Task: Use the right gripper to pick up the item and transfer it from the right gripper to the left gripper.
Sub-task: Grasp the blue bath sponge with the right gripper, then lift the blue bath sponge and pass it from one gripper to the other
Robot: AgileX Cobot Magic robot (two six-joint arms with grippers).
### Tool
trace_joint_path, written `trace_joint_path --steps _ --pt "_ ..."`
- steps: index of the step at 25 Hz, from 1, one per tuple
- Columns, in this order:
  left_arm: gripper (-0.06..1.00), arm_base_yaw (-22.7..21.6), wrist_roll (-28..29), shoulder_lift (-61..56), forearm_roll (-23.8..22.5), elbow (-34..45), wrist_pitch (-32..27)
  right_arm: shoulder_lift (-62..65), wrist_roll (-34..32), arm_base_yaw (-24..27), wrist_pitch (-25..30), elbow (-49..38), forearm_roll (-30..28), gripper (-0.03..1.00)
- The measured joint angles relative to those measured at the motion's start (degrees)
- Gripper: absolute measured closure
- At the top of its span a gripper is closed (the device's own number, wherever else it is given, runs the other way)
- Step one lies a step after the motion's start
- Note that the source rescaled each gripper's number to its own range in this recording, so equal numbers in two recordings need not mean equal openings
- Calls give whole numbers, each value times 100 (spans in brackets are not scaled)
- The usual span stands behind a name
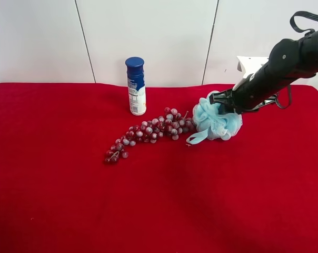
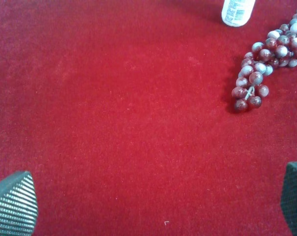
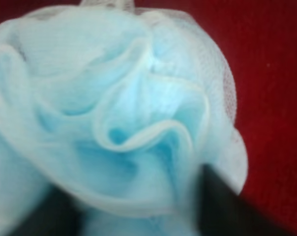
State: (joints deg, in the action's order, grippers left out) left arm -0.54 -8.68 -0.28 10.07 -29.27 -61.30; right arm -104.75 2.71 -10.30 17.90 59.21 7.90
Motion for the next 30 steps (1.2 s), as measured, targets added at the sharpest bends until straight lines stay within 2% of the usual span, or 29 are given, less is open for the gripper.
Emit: trace_joint_path --steps 2,5,13,18,25,30 --pt "-6 0 0 0 0 0 0 0 0 0 -12 0 6 88" --pt "-6 0 0 0 0 0 0 0 0 0 -14 2 6 93" --pt "-6 0 0 0 0 0 0 83 14 -18 -31 2 6 94" --pt "-6 0 0 0 0 0 0 550 25 -160 35 2 6 94" --pt "-6 0 0 0 -2 0 0 1272 46 -431 295 2 107 95" --pt "-6 0 0 0 -2 0 0 1724 52 -836 323 2 172 95"
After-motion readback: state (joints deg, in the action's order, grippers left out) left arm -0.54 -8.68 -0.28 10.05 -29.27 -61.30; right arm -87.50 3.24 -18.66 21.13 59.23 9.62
